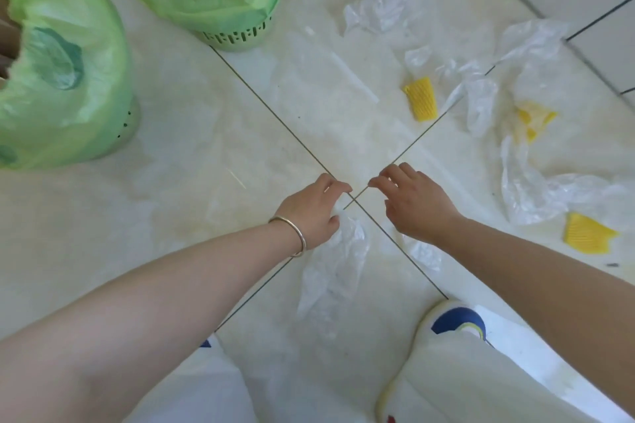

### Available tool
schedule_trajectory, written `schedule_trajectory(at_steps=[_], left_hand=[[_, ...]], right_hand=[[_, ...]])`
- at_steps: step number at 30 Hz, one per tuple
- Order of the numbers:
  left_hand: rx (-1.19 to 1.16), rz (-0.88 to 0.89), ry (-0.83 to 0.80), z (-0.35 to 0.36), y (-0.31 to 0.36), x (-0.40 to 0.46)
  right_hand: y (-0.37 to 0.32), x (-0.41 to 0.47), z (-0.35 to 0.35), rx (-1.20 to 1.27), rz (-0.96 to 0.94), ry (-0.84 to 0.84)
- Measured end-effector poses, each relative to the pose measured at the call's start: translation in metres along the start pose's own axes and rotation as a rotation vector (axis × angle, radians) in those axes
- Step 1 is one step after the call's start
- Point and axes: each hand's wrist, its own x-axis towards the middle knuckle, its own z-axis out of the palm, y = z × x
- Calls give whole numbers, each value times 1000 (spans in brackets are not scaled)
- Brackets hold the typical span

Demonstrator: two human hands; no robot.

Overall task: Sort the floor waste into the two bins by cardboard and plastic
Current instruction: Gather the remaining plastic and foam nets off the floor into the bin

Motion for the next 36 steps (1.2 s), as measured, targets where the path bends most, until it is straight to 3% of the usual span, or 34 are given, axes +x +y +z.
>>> schedule_trajectory(at_steps=[7,10,14,17,23,28,32,36], left_hand=[[202,79,-217,5,-7,12],[210,14,-223,2,-9,14],[211,39,-226,9,-3,13],[257,111,-291,13,-1,16],[564,193,-437,31,11,-1],[734,191,-447,53,12,-13],[814,204,-434,64,11,-21],[756,236,-442,65,18,-17]], right_hand=[[0,-48,-9,81,326,-79],[-5,-69,-17,94,479,-144],[-1,-77,-22,85,448,-255],[9,-77,-12,126,537,-282],[14,-91,19,259,642,-394],[5,-92,41,244,710,-457],[1,-96,50,184,711,-455],[-2,-96,56,298,685,-408]])
